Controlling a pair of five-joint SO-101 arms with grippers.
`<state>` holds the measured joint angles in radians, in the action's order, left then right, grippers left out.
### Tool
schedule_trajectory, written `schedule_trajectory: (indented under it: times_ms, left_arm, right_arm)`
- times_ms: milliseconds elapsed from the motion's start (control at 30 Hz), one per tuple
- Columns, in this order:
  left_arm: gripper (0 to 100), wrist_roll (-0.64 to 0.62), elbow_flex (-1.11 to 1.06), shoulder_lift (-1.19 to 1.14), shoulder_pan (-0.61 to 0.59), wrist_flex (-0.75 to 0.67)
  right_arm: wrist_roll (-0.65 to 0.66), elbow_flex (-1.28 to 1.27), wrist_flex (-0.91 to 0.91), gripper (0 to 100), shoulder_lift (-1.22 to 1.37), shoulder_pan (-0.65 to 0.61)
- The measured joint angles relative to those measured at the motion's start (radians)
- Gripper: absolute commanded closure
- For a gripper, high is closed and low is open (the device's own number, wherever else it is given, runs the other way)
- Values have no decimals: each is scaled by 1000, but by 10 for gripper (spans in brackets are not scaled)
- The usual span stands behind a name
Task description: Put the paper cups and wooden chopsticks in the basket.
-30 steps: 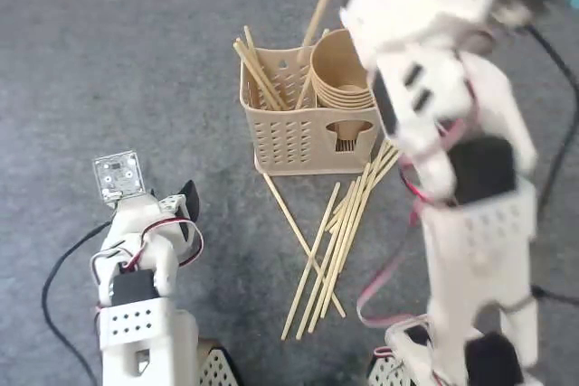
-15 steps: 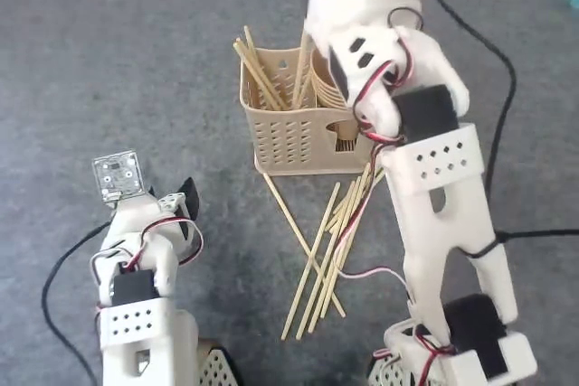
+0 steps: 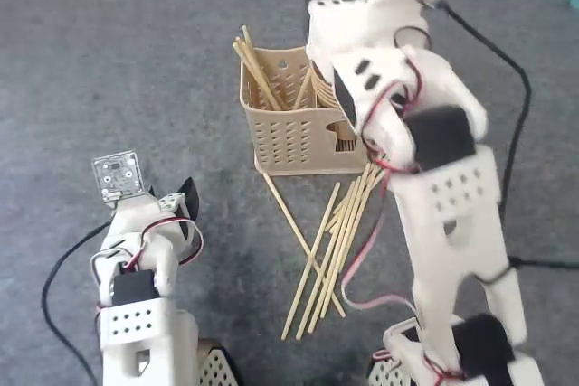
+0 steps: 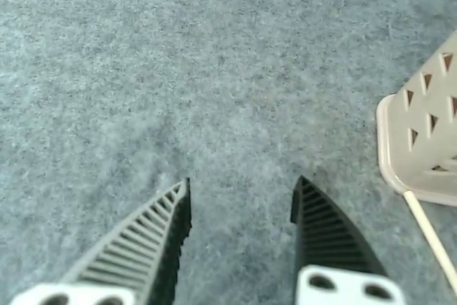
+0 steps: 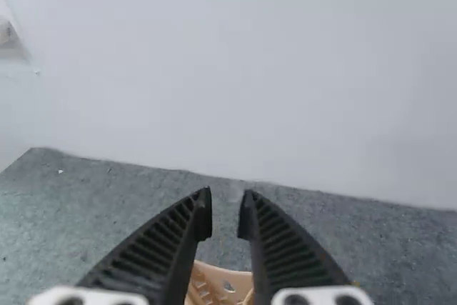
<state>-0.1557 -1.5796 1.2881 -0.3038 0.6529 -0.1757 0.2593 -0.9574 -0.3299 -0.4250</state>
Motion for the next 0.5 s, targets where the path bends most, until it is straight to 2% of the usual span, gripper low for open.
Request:
schedule_trajectory:
  times_ms: [233, 400, 500]
  left_arm:
    - [779, 0, 0, 0, 0, 0]
    - [779, -46, 0, 0, 15, 2]
    - [779, -48, 0, 0, 44, 41]
  right_arm:
    - [0, 2, -364, 991, -213, 9]
    - [0, 2, -689, 991, -256, 133]
    - [0, -51, -783, 991, -270, 249]
